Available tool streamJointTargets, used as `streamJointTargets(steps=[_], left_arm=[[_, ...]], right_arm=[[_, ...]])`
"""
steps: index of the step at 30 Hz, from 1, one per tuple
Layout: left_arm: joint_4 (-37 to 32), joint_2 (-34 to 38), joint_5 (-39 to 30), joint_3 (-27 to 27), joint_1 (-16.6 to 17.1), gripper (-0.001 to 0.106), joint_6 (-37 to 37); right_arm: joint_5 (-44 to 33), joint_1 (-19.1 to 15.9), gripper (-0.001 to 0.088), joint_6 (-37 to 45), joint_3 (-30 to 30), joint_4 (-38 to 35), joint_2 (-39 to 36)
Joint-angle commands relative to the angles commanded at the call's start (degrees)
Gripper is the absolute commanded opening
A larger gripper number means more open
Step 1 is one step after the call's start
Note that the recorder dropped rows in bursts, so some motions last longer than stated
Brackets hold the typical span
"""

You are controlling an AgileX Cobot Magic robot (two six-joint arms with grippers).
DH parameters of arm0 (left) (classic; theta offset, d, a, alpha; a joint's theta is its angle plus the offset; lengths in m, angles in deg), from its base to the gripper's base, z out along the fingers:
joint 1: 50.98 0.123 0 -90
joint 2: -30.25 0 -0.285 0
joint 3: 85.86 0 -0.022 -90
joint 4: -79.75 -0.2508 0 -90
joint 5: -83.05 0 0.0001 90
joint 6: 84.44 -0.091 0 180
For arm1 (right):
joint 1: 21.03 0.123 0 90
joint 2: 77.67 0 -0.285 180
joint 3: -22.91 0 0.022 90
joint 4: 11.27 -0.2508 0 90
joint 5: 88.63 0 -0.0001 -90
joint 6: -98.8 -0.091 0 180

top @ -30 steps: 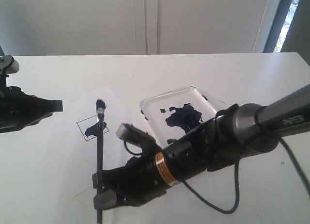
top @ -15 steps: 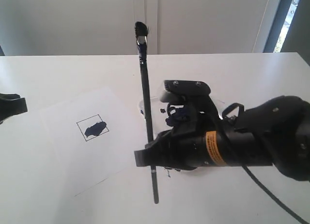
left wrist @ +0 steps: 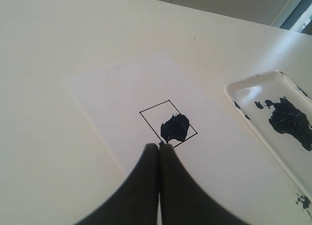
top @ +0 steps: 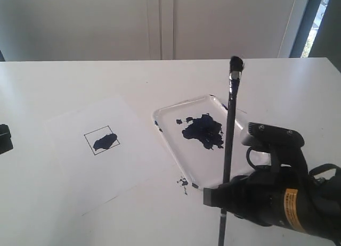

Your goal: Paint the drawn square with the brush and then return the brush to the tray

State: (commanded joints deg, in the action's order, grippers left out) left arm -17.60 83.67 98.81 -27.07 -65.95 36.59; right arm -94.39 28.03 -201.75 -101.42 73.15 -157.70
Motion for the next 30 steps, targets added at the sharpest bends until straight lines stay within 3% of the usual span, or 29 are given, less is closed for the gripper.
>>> streamJointTargets(steps=[16, 20, 24, 30], left_arm=[[1.3, 0.0, 1.3, 0.0, 0.0, 0.0, -1.3], [1.2, 0.0, 1.2, 0.0, 0.0, 0.0, -1.4], [1.2, 0.4, 0.3, 0.0, 0.0, 0.0, -1.4], [1.2, 1.5, 0.0, 0.0, 0.0, 0.0, -2.1]], right_arm=[[-1.7, 0.0, 0.0014, 2.3, -5.1, 0.7, -15.3], [3.3, 0.0, 0.0021, 3.6, -7.1, 3.3, -15.0], [10.2, 2.0, 0.0, 6.6, -11.4, 3.3, -15.0], [10.6, 5.8, 0.0, 7.2, -18.9, 7.8, -18.0]])
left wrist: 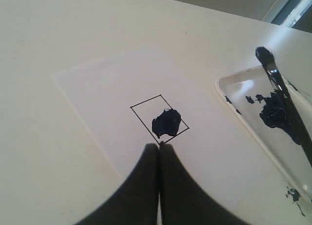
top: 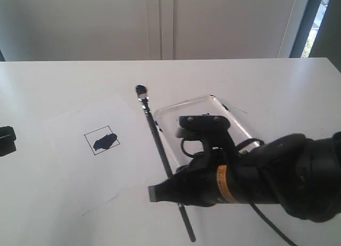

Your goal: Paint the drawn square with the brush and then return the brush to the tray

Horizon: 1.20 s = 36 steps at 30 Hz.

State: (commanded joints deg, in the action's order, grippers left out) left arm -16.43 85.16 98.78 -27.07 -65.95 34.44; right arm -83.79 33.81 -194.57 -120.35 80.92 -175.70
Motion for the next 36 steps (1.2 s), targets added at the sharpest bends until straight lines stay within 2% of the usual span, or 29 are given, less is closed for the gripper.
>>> streamJointTargets(steps=[4, 6, 18, 24, 31, 36], left_arm=[[0.1, 1.2, -0.7, 0.0, 0.0, 0.0, -0.5], [0.1, 1.6, -0.8, 0.0, 0.0, 0.0, -0.5], [0.1, 2.2, -2.4, 0.0, 0.0, 0.0, -0.6], [0.1, 2.2, -2.3, 0.0, 0.0, 0.0, -0.9], [0.1, 4.2, -3.6, 0.0, 0.0, 0.0, -2.1], [0.1, 4.5, -5.2, 0.0, 0.0, 0.0, -3.6]], right_arm=[[3.2, 0.6, 0.0, -2.1, -3.8, 2.7, -4.1], [5.6, 0.6, 0.0, -6.8, -5.6, 7.8, -6.2], [15.2, 0.5, 0.0, -7.2, -12.9, 7.8, -8.8], [18.9, -0.6, 0.0, -7.2, -13.6, 7.8, -11.7], [23.9, -2.4, 0.0, -7.2, -13.6, -5.6, -13.7], [28.4, -2.4, 0.0, -7.2, -13.6, -19.4, -13.1]])
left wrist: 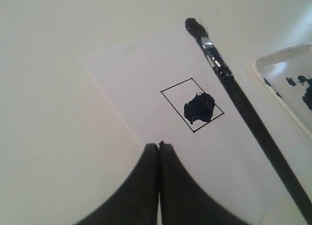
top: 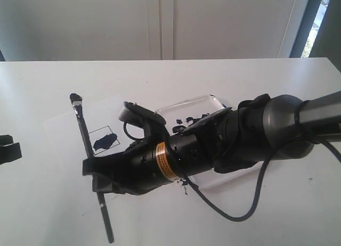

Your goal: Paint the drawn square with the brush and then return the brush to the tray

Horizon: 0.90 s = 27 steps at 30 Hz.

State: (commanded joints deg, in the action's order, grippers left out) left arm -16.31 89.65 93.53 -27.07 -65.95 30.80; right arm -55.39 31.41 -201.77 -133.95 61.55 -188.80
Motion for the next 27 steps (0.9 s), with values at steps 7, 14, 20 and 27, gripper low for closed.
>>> streamJointTargets(steps=[7, 14, 20, 27], left_arm=[[1.2, 0.0, -1.5, 0.0, 0.0, 0.0, 0.0], [2.3, 0.0, -2.1, 0.0, 0.0, 0.0, 0.0], [3.7, 0.0, -2.1, 0.0, 0.0, 0.0, 0.0], [7.6, 2.9, -2.3, 0.0, 0.0, 0.0, -5.2]], right_arm=[[9.0, 0.0, 0.0, 7.5, 2.8, -19.0, -0.1], [24.5, 0.0, 0.0, 13.6, 10.5, -34.1, -2.6], [36.7, 0.5, 0.0, 12.6, 14.2, -43.1, -9.5], [36.7, 4.2, 0.0, 9.4, 13.9, -50.1, -12.4]])
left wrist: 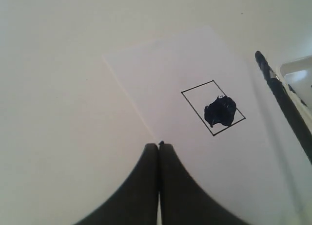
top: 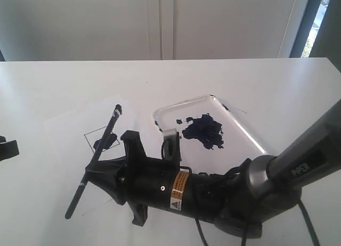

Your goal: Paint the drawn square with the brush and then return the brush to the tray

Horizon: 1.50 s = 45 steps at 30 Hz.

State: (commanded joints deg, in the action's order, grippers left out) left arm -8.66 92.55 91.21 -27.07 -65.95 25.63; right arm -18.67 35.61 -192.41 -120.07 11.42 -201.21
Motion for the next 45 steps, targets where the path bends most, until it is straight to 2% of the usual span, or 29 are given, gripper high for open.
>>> streamJointTargets(steps=[7, 15, 21, 26, 29, 32, 36, 45], left_arm=[[11.1, 5.5, 1.6, -1.2, 0.0, 0.0, -11.0], [32.7, 15.1, 4.7, -3.0, 0.0, 0.0, -31.7], [45.6, 23.6, 11.6, -4.7, 0.0, 0.0, -44.2], [45.9, 28.9, 11.7, -9.5, 0.0, 0.0, -45.6], [45.9, 32.3, 16.0, -11.8, 0.0, 0.0, -45.6], [46.4, 36.1, 17.4, -13.6, 0.0, 0.0, -45.6], [47.1, 41.0, 18.0, -14.4, 0.0, 0.0, -42.9], [47.5, 44.6, 17.8, -15.1, 0.0, 0.0, -37.7]], right_arm=[[0.0, 1.7, 0.0, -2.2, -2.0, -0.5, -0.3], [0.0, 5.5, 0.0, -4.8, -3.3, -0.8, -0.8], [0.0, 5.6, 0.0, -7.6, -3.3, 0.8, -2.4], [0.0, 5.6, 0.0, -8.5, -3.3, 1.1, -3.7], [0.0, 5.6, 0.0, -8.5, -3.2, 0.8, -3.7], [0.0, 5.6, 0.0, -8.5, -3.1, 0.3, -3.7], [0.0, 5.6, 0.0, -8.5, -3.1, 0.1, -3.7], [0.0, 5.6, 0.0, -8.5, -3.1, -0.3, -3.7]])
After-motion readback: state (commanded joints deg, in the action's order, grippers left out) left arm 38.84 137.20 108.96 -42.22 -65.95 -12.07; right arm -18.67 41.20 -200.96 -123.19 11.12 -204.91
